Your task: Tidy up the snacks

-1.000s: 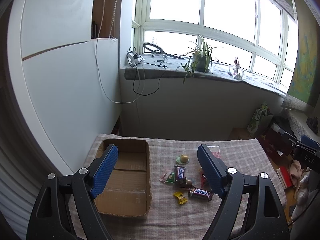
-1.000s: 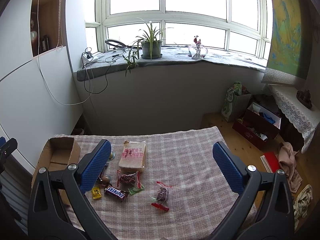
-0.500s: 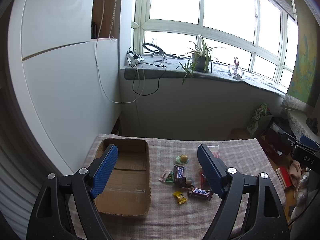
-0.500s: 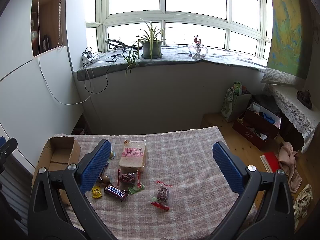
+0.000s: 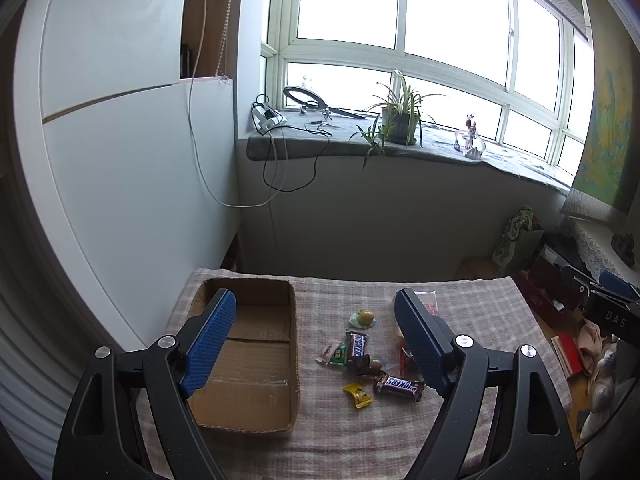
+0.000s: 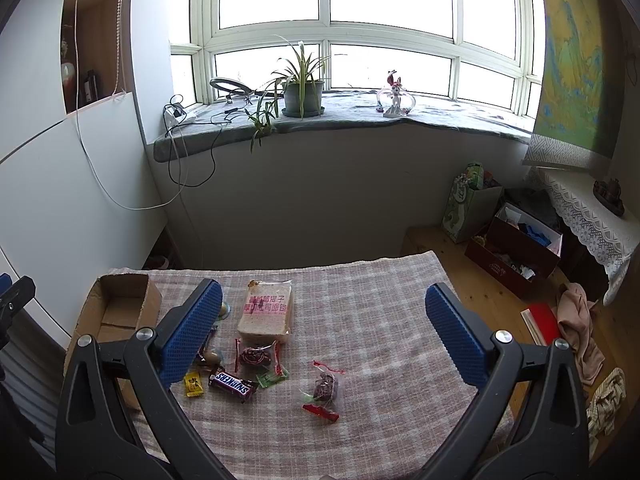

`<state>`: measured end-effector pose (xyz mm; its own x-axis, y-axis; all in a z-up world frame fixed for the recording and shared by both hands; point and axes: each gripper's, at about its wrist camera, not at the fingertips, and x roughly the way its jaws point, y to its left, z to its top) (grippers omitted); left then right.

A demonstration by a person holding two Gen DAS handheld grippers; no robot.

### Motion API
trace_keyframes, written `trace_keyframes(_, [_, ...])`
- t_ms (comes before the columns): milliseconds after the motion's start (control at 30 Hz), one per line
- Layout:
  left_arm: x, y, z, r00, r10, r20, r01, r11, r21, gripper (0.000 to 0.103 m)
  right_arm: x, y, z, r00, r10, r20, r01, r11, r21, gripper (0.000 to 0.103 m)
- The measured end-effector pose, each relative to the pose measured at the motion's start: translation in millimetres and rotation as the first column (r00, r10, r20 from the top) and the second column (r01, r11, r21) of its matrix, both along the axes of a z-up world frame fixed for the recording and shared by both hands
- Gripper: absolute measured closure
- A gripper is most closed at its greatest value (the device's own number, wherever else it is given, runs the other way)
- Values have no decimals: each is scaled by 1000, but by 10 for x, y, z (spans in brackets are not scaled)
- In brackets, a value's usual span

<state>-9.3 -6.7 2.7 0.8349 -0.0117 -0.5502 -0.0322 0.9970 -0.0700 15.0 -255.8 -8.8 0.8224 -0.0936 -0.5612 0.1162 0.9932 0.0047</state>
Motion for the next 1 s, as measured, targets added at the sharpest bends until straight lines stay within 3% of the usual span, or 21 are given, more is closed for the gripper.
trace_keyframes(633, [25, -56, -36, 1000, -8, -14, 8, 1000, 2, 21, 18, 1, -28, 1000, 1, -8, -1, 1000, -2, 0])
trace_keyframes(1000, [136, -9, -388, 993, -42, -113, 40, 999, -24, 22, 61, -403, -440, 996, -3, -88, 6, 999, 35, 0])
